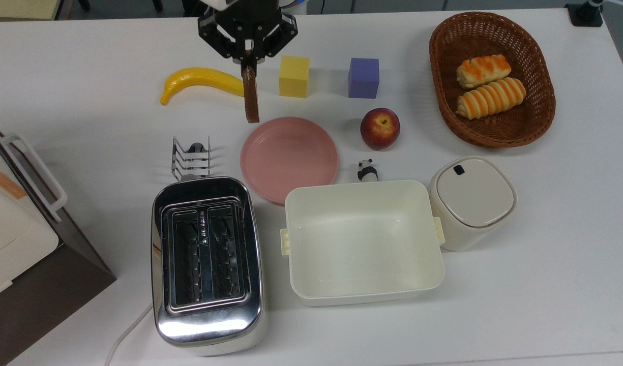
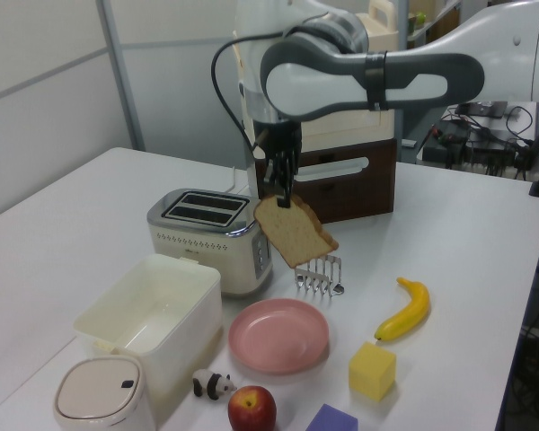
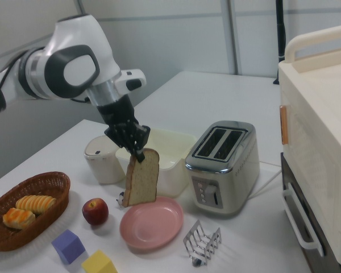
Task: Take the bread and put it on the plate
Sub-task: 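Carry the hanging bread slice over the pink plate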
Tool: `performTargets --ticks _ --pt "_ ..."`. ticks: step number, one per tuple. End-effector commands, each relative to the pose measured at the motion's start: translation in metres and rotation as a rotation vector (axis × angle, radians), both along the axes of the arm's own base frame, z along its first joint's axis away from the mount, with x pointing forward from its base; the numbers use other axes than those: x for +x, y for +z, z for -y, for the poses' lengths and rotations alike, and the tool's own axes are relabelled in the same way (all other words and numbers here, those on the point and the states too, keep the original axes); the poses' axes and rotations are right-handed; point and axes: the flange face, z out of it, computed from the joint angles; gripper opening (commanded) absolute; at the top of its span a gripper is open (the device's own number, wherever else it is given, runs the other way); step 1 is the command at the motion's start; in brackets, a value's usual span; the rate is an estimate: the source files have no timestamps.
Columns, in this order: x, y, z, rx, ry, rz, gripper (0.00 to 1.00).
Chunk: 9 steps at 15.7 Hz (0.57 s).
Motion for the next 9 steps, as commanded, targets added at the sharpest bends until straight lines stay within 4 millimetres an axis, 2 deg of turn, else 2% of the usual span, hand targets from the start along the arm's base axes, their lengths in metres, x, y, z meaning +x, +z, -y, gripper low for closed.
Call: performTargets --ticks 1,9 --pt "-0.007 -0.016 0.0 0.01 0.021 -0.037 0.0" --pt "0.006 -0.05 -0.003 0.009 0.031 -0.087 0.0"
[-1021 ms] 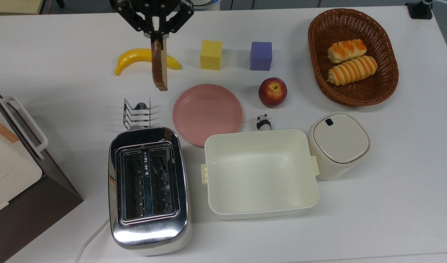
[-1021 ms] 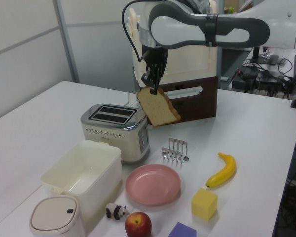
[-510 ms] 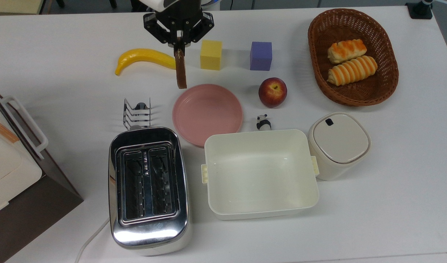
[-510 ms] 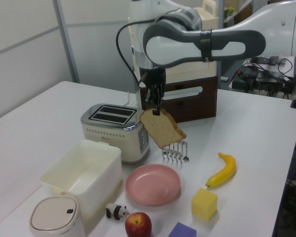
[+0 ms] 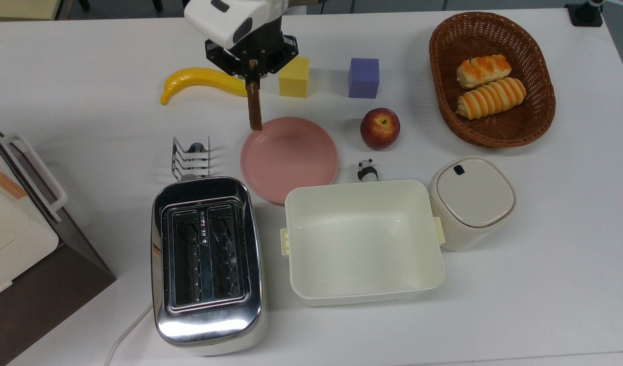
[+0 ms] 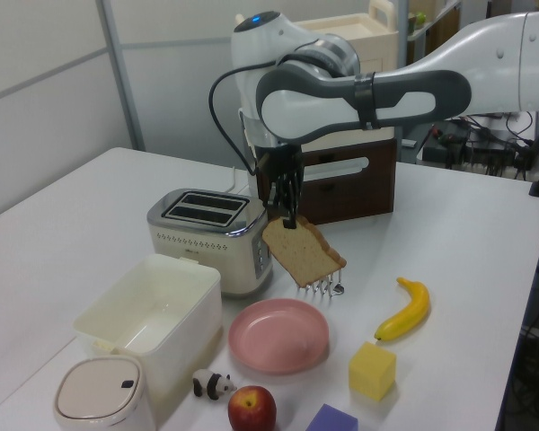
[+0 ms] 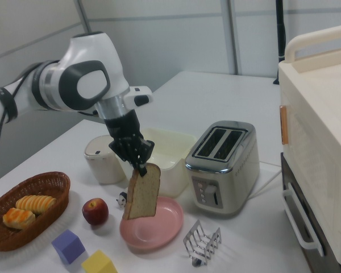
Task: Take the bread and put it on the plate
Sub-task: 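Carry the hanging bread slice over the pink plate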
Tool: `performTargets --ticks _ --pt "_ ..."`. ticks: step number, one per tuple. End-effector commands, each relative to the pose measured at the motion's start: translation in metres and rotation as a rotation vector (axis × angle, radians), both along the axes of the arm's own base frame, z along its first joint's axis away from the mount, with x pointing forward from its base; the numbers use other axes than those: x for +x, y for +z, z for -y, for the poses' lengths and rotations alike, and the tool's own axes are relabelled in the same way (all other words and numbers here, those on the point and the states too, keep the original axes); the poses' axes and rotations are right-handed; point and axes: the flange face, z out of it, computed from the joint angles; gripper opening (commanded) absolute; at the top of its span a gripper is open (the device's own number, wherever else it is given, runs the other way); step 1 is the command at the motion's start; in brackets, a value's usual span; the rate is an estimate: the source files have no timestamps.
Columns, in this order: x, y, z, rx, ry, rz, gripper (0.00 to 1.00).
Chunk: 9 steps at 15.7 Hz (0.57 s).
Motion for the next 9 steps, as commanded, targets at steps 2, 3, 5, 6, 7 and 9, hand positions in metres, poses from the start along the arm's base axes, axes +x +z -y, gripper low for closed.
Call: performTargets --ticks 2,3,5,6,7,9 --pt "0.005 -0.016 -0.016 0.009 0.045 0.001 0.0" --pt "0.007 -0.024 -0.016 0.01 0.047 -0.011 0.0" --pt "0.01 -0.03 -0.018 0.01 0.052 -0.015 0.0" --pt "0.013 -0.032 -0.02 0.014 0.055 -0.007 0.0" --pt "0.014 -0.036 -0.02 0.014 0.055 -0.006 0.0" --pt "0.017 -0.043 -0.023 0.016 0.06 -0.016 0.0"
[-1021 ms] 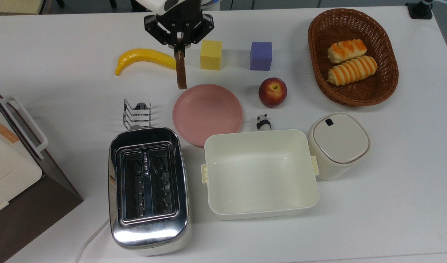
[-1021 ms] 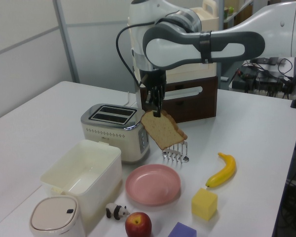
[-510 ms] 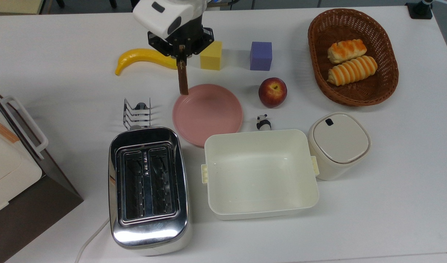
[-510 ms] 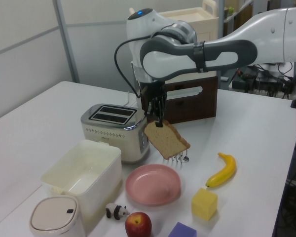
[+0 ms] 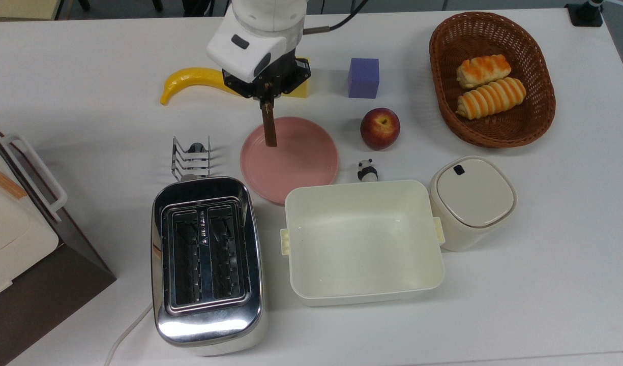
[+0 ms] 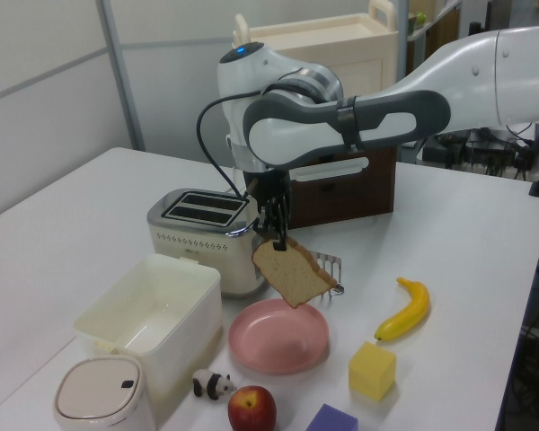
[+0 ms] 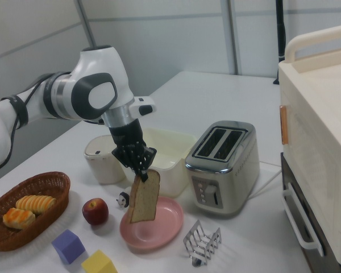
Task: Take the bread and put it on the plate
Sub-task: 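Carry the hanging bread slice over the pink plate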
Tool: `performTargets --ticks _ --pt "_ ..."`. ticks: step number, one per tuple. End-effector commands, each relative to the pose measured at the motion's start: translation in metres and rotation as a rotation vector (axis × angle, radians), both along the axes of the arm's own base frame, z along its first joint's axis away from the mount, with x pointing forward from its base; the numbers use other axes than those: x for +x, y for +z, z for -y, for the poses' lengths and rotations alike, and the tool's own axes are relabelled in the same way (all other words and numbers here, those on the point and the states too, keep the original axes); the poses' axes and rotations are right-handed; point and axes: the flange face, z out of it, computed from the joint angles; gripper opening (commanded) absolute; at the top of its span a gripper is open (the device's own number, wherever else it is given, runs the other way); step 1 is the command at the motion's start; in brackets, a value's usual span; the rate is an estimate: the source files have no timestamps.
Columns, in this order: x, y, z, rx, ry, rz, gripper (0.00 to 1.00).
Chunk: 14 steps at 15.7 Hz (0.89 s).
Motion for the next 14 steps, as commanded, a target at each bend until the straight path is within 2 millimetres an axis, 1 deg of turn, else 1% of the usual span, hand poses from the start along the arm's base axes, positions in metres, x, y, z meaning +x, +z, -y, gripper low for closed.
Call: performTargets --ticks 1,3,8,10,14 --pt "0.002 -0.009 -0.004 -0.001 0.02 0.005 0.0" --pt "0.004 -0.014 -0.004 -0.008 0.024 -0.001 0.0" --pt "0.004 -0.015 -0.011 -0.009 0.035 -0.001 0.0" --pt "0.003 -0.017 -0.018 -0.01 0.046 -0.004 0.0" --pt "0.007 -0.029 -0.014 -0.031 0.049 -0.021 0.0"
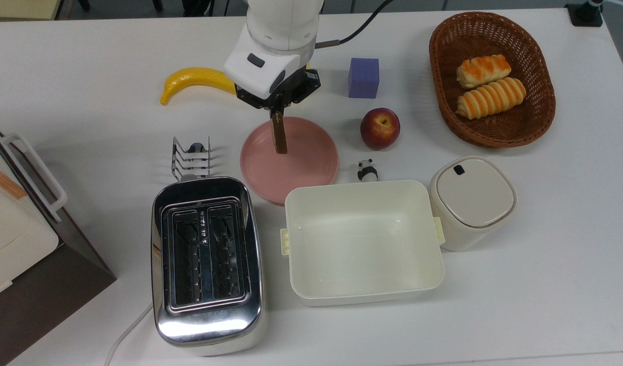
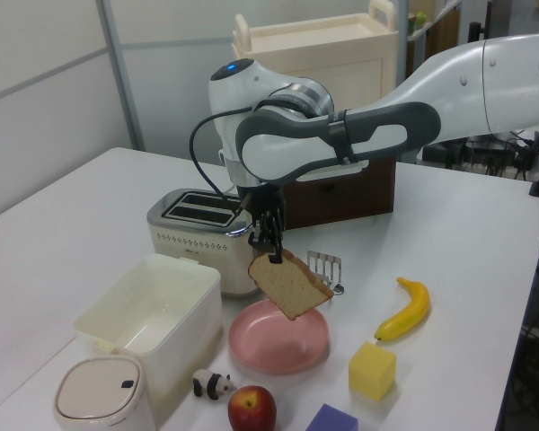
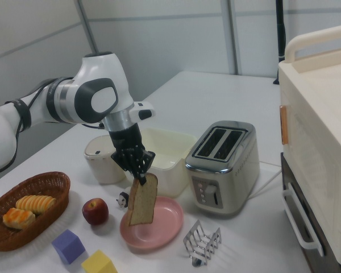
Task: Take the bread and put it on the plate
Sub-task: 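Carry the hanging bread slice over the pink plate, then lower the bread slice onto the pink plate, tilting it flat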
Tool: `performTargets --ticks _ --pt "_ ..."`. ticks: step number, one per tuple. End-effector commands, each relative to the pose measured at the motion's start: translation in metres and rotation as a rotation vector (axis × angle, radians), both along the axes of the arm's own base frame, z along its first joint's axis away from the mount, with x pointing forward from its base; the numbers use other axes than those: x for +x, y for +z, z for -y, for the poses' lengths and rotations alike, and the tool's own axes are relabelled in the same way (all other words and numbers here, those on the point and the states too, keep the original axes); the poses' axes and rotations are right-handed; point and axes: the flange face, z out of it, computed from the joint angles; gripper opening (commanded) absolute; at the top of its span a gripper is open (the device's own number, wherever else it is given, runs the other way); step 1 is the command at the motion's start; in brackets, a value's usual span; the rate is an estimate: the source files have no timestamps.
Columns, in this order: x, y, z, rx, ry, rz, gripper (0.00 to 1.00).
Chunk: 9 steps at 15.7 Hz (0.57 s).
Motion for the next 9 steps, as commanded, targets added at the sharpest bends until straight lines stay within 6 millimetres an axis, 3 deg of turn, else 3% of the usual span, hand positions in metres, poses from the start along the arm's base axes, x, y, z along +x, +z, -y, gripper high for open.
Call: performTargets --ticks 1,9 --pt "0.004 -0.014 0.004 -0.043 0.022 -0.001 0.0" --pt "0.02 -0.026 0.014 -0.164 -0.091 0.114 0.0"
